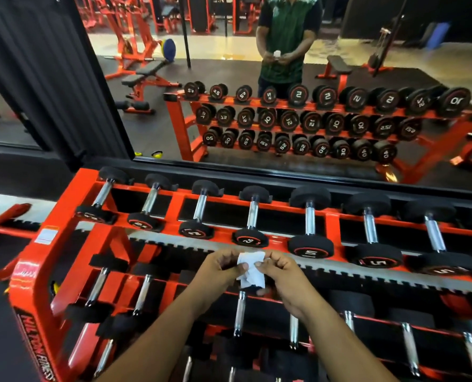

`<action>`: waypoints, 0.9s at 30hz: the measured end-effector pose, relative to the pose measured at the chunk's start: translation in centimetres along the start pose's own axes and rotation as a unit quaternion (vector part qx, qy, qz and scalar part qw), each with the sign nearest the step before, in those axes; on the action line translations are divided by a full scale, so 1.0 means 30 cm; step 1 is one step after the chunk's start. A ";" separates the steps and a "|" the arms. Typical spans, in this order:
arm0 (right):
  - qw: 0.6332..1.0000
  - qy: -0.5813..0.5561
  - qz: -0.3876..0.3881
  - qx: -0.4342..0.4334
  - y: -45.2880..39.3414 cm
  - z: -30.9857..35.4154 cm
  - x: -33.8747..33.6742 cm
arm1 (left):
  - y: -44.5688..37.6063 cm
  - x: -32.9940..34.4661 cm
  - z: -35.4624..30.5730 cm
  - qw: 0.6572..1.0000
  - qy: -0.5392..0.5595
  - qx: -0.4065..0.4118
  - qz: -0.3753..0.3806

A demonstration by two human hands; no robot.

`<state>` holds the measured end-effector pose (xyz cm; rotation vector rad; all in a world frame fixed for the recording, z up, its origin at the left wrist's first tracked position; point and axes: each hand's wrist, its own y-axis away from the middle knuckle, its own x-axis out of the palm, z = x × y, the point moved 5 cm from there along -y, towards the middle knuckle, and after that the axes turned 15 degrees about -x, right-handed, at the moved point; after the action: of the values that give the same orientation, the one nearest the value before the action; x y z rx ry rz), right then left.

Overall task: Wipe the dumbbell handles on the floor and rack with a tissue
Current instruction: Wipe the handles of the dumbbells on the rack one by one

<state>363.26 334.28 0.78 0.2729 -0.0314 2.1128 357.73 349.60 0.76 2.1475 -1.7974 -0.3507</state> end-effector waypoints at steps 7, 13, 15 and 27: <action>0.999 0.001 -0.044 0.008 -0.004 -0.022 0.084 | 0.013 -0.069 0.059 0.987 0.151 -0.048 0.035; 0.999 0.031 -0.043 -0.012 -0.011 -0.020 0.105 | -0.017 -0.084 0.111 0.988 0.132 -0.082 -0.011; 0.998 0.042 -0.044 -0.032 -0.014 -0.022 0.089 | -0.033 -0.079 0.109 0.988 0.125 -0.080 -0.037; 0.997 0.027 -0.057 -0.044 -0.091 -0.087 -0.155 | -0.167 0.134 0.073 0.986 0.039 -0.052 -0.152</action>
<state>367.45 332.18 -2.98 0.1603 -0.0747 1.9989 362.15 346.26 -3.17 2.3275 -1.3769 -0.4144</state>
